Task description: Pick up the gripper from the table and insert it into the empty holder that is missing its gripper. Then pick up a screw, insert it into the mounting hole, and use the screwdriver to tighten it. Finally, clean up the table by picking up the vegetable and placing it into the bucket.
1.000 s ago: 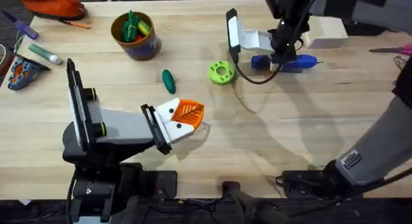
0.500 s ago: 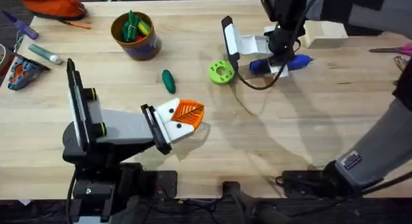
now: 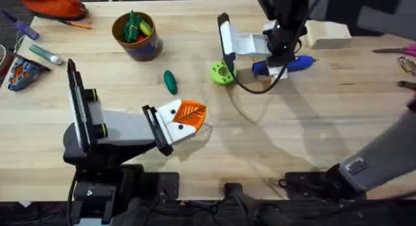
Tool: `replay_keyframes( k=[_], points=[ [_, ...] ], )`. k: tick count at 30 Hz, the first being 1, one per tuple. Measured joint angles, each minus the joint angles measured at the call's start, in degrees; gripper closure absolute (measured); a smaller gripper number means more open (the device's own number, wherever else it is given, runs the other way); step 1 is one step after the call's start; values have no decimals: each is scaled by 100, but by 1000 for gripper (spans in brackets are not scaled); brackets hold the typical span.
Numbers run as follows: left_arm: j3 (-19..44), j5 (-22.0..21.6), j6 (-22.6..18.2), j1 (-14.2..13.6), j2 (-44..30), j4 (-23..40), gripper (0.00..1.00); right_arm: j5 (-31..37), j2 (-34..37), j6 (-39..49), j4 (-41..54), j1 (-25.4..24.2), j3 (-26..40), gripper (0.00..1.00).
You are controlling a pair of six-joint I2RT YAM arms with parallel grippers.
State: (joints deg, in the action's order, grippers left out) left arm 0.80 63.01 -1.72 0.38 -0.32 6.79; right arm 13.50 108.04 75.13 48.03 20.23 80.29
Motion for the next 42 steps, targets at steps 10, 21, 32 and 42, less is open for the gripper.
replay_keyframes(
  k=[10, 21, 32, 42],
  points=[
    [0, 0, 0, 2, 0, 0, 986, -636, -2367, -1297, -238, 137, -2, 24],
    [0, 0, 0, 2, 0, 0, 986, -1358, -4294, -4185, -1128, 91, -2, 24],
    [0, 2, 0, 2, 1, 0, 986, -1424, -5481, -6155, 672, 91, -2, 24],
    [0, 1, 0, 2, 0, 0, 986, -1260, -6562, -6842, 860, 91, -1138, 22]
  ],
)
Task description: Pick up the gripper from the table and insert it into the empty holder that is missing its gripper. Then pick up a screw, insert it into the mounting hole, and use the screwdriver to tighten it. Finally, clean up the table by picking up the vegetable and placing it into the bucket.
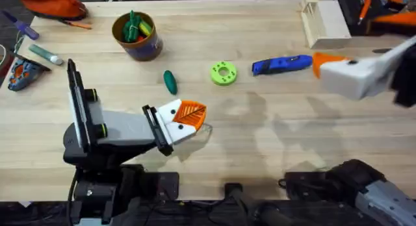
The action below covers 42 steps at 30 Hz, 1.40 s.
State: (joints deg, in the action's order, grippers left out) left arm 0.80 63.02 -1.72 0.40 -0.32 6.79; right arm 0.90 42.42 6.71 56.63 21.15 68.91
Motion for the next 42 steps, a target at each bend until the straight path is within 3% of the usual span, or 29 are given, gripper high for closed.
replay_keyframes(
  k=[8, 16, 17, 22, 23, 24, 33, 38, 42],
  points=[
    [0, -1, 0, 0, 2, 0, 986, 62, -843, -514, -399, 0, -1286, 22],
    [0, 1, 0, 0, 0, 0, 986, 77, -934, -681, -413, 0, -1476, 22],
    [0, -1, -24, -2, 0, -2, 940, 79, -934, -687, -402, 0, -1476, 22],
    [0, 0, -20, -1, 0, 0, 158, 77, -934, -698, -382, 0, -1476, 21],
    [0, 2, 0, -2, 0, 2, 53, 77, -933, -698, -382, 0, -1476, 22],
    [0, -1, -2, 0, 0, 0, 25, 79, -934, -698, -382, 0, -1476, 22],
    [0, -1, 15, 0, 1, 0, 15, 77, -934, -698, -388, 0, -1476, 22],
    [9, -186, 250, 0, 0, -32, 15, 77, -934, -698, -390, 0, -1476, 22],
    [523, -775, 313, 0, 0, 846, 16, 79, -934, -699, -390, 0, -1476, 22]
  ],
)
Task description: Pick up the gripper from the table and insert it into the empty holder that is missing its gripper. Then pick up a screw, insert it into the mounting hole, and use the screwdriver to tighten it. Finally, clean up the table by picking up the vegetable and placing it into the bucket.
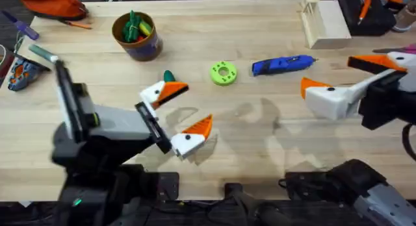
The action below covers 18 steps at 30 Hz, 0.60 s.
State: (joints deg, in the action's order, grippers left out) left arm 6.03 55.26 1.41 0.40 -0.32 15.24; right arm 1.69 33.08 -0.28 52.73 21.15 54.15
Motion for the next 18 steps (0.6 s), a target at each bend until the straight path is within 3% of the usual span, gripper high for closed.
replay_keyframes(
  k=[4, 8, 13, 18],
  points=[
    [1090, -709, -239, 0, -71, 1277, 15, -1, 0, 1, 0, 0, 0, 21],
    [2441, -1393, -583, 0, -597, 2464, 15, -2, 0, -1, 0, 0, 0, 21],
    [3887, -2181, -870, 0, -1691, 3771, 15, -1, 0, 1, 0, 0, 0, 22],
    [4959, -2770, -960, 0, -2964, 4795, 14, -2, 0, 1, 0, 0, 0, 21]
  ],
)
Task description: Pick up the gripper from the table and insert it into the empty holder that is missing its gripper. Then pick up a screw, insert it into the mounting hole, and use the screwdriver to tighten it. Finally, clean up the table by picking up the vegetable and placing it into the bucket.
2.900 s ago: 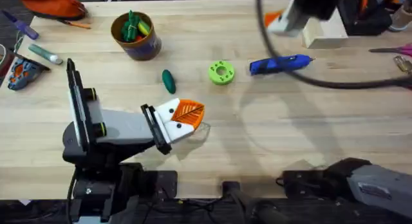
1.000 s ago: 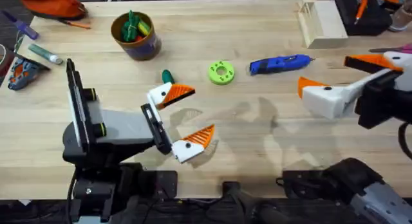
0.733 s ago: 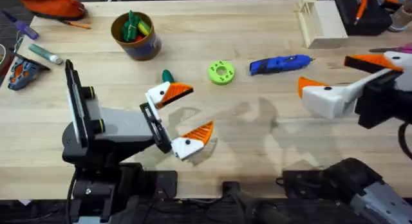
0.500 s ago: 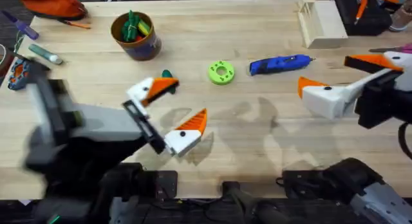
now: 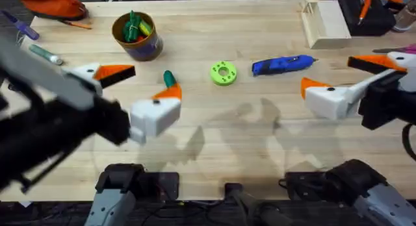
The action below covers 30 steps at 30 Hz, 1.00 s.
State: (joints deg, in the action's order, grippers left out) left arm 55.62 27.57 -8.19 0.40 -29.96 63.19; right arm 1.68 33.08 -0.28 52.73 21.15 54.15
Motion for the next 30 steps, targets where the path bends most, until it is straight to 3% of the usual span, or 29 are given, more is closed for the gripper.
replay_keyframes(
  k=[5, 11, 21, 25, 30],
  points=[
    [534, -226, -24, 0, -1037, 304, 16, 0, 0, -2, 2, 0, 0, 22],
    [565, -354, 30, 0, -1729, 298, 15, 0, 0, -2, 4, 0, 0, 21],
    [1178, -1408, 1206, -40, -2938, 980, 15, 0, 0, -2, 4, 0, 0, 23],
    [1611, -1995, 1753, -288, -3659, 1263, 14, 0, 0, -2, 4, 0, 0, 22],
    [1820, -2597, 2413, -774, -4438, 1179, 14, 0, 0, -2, 4, 0, 0, 22]
  ],
)
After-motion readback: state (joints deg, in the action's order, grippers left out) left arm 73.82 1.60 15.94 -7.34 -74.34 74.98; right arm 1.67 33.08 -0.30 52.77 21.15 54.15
